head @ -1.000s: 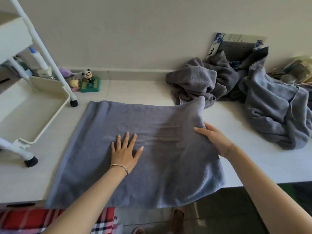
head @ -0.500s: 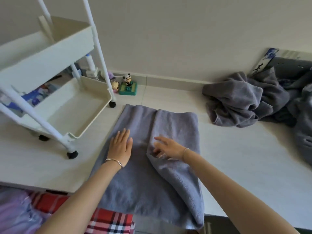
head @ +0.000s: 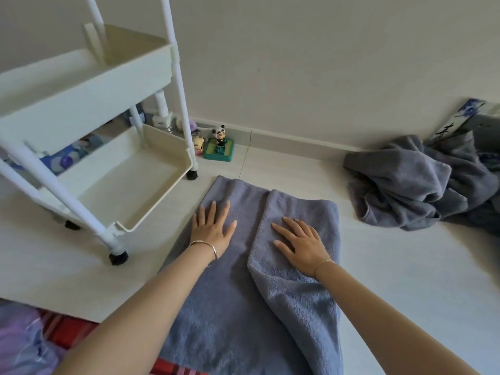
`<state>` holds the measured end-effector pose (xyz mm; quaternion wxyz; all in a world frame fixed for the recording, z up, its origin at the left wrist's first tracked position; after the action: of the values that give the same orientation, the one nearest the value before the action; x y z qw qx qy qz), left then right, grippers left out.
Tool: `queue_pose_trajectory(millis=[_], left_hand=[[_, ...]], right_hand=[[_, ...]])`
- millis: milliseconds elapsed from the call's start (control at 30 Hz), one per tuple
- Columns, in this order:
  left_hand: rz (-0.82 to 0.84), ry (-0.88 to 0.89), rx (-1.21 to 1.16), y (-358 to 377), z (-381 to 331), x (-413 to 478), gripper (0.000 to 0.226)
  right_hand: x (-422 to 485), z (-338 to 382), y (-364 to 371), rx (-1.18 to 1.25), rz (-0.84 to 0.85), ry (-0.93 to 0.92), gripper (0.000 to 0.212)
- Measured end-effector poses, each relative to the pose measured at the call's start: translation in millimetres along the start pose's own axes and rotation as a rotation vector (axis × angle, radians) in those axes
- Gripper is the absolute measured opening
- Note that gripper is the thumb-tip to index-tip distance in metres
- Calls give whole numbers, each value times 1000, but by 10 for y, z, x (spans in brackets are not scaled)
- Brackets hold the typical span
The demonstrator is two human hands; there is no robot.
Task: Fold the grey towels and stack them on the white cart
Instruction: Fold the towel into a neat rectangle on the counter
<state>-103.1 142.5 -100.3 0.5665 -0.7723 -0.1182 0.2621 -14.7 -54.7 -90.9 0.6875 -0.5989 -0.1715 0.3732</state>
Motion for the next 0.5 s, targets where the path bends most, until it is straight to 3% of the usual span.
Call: queue_pose_trajectory(millis=[67, 200, 333, 433, 500], left_hand=[[-50, 43, 0, -79, -179, -86, 61], [-79, 166, 23, -123, -551, -385, 91], [102, 192, 45, -18, -729, -396, 51], [168, 262, 55, 11, -972, -362, 48], [182, 344, 46, 66, -1225, -360, 48]], right_hand=[[-36, -74, -45, -64, -44, 26, 83], [-208, -305, -175, -118, -89, 114, 81], [-485, -465, -219, -121, -64, 173, 77], [-767, -502, -201, -91, -62, 181, 60], [-979, -555, -192, -64, -80, 185, 65]])
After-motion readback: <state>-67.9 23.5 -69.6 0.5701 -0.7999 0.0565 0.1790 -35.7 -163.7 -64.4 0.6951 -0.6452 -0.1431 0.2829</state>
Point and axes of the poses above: each hand's wrist, its own x-axis towards the middle knuckle, its own y-axis out of the palm, z = x × y, the point moved 9 cm from there along x, towards the middle knuckle, and after that the axes turned 1 degree about x, right-handed, at the moved point
